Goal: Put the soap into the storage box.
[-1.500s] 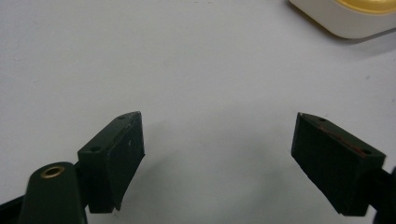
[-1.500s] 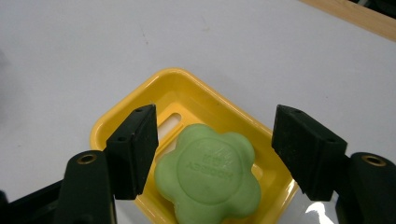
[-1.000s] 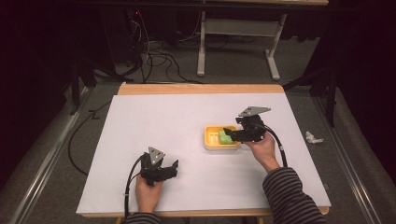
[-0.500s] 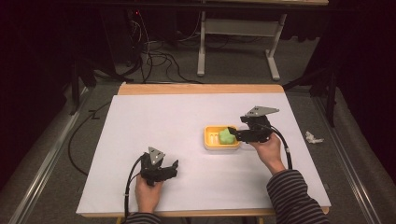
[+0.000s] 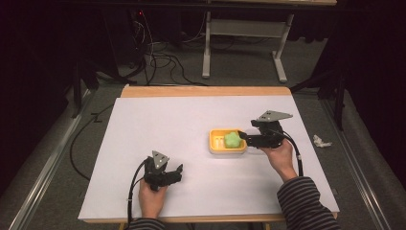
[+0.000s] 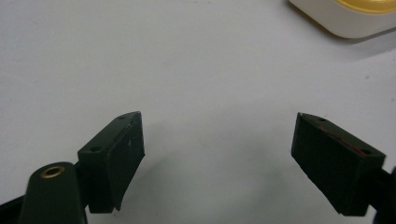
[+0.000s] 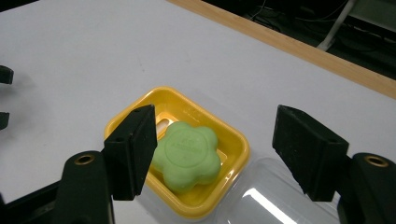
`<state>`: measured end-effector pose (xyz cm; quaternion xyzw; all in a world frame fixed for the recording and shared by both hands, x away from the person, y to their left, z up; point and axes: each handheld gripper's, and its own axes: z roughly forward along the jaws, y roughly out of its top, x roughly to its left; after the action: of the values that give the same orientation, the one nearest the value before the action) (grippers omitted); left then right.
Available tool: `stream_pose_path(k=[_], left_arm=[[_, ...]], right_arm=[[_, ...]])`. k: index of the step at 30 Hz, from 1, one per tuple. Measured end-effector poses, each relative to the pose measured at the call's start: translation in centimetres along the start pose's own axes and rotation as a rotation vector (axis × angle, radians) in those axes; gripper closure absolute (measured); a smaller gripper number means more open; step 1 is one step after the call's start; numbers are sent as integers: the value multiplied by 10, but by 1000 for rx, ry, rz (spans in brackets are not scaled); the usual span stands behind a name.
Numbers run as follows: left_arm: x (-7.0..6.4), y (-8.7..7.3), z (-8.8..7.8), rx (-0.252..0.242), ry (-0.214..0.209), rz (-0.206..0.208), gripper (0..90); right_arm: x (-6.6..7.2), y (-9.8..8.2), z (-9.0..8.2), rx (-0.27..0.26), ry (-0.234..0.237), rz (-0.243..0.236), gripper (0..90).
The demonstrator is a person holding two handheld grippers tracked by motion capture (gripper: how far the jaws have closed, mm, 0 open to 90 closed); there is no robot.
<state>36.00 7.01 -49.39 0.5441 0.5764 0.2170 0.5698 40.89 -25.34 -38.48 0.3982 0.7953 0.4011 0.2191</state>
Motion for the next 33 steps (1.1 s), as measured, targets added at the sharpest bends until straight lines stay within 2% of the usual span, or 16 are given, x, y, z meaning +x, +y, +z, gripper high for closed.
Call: stream_pose_path(k=[33], left_arm=[[0,0,0,6,3,2,179]], right_arm=[[-7,-20,-45,-49,-42,21,319]])
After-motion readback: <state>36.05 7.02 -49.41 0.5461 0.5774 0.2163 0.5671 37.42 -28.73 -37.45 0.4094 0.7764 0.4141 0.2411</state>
